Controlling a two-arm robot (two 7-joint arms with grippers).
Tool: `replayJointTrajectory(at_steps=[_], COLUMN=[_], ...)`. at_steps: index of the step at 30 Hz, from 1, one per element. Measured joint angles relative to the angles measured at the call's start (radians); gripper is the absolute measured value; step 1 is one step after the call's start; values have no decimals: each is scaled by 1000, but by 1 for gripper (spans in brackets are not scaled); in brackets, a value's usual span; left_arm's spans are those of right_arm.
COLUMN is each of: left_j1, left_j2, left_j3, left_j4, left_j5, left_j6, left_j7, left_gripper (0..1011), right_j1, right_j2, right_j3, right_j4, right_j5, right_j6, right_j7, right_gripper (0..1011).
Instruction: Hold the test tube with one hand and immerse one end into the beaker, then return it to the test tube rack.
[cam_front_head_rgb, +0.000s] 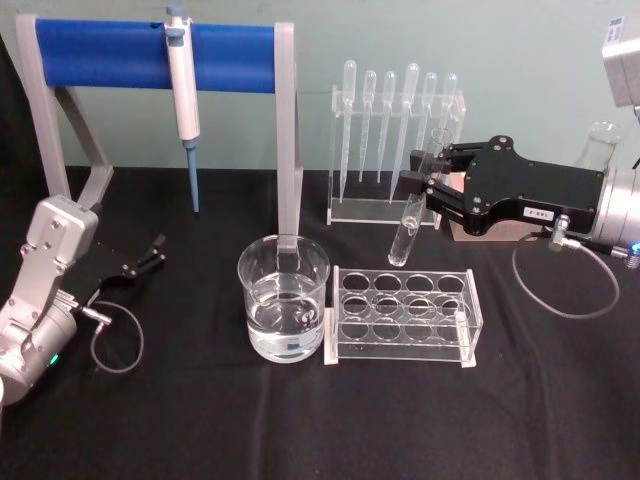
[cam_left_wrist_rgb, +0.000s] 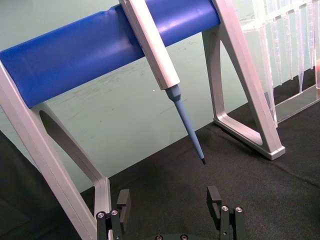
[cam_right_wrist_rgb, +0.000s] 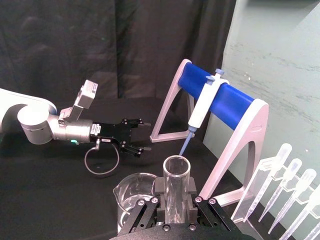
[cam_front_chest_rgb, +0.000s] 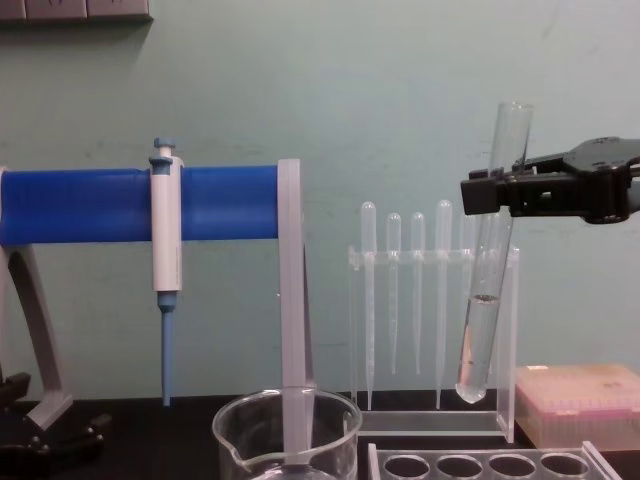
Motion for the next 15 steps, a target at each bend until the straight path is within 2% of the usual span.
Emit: replayJointTrajectory(at_steps=[15], left_j1=[0], left_j2=[0], left_j3=[0], left_j4=[0], left_j5=[0], left_j6=[0], left_j7=[0], left_gripper=[1000], right_j1=[0], right_j2=[0], right_j3=[0], right_j4=[0], right_j5=[0], right_j6=[0], right_j7=[0], right_gripper=[225])
